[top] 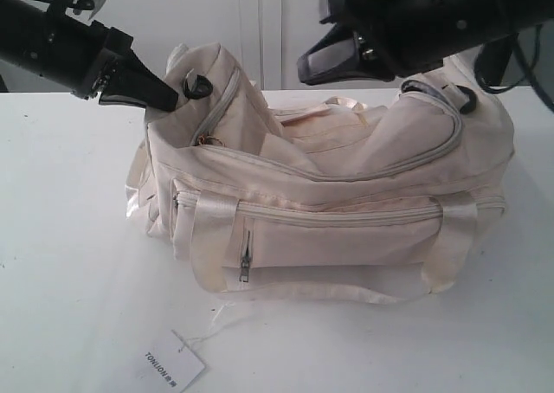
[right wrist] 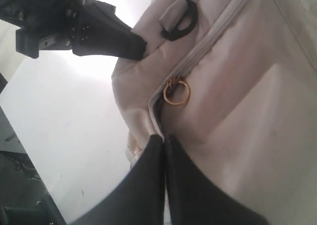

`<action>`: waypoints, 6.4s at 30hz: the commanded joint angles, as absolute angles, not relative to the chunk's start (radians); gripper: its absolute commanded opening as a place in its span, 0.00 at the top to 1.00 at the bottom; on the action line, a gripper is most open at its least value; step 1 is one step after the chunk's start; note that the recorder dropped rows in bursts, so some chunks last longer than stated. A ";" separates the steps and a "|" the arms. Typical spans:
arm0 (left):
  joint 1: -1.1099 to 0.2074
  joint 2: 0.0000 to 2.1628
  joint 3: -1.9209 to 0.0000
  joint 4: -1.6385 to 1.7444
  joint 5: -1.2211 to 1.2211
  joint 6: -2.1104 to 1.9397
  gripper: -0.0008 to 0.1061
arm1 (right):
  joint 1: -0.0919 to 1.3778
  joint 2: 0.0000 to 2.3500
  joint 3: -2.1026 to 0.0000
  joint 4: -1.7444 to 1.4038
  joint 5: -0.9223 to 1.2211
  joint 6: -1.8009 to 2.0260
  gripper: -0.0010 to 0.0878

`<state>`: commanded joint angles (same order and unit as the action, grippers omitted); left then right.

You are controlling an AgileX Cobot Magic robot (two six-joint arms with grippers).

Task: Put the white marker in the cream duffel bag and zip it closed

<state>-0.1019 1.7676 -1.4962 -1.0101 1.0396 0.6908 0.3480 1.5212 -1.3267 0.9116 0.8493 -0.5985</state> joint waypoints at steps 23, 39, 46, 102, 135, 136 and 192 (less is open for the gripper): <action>-0.102 1.768 -1.496 -1.010 1.040 0.708 0.99 | 0.549 1.797 -1.384 0.706 0.811 -0.509 0.99; -0.102 1.768 -1.496 -1.009 1.040 0.709 0.99 | 0.547 1.794 -1.446 0.706 0.792 -0.426 0.99; -0.102 1.768 -1.496 -1.009 1.040 0.709 0.99 | 0.547 1.794 -1.446 0.706 0.677 -0.367 0.99; -0.104 1.770 -1.496 -0.979 1.030 0.714 0.99 | 0.557 1.785 -1.444 0.838 0.616 -0.359 0.99; -0.104 1.770 -1.496 -0.933 0.987 0.712 0.99 | 0.557 1.724 -1.444 0.835 0.741 -0.300 0.99; -0.104 1.770 -1.496 -0.933 0.989 0.712 0.99 | 0.557 1.724 -1.444 0.832 0.707 -0.264 0.99; -0.104 1.770 -1.496 -0.926 0.974 0.714 0.99 | 0.563 1.722 -1.444 0.808 0.765 0.013 0.99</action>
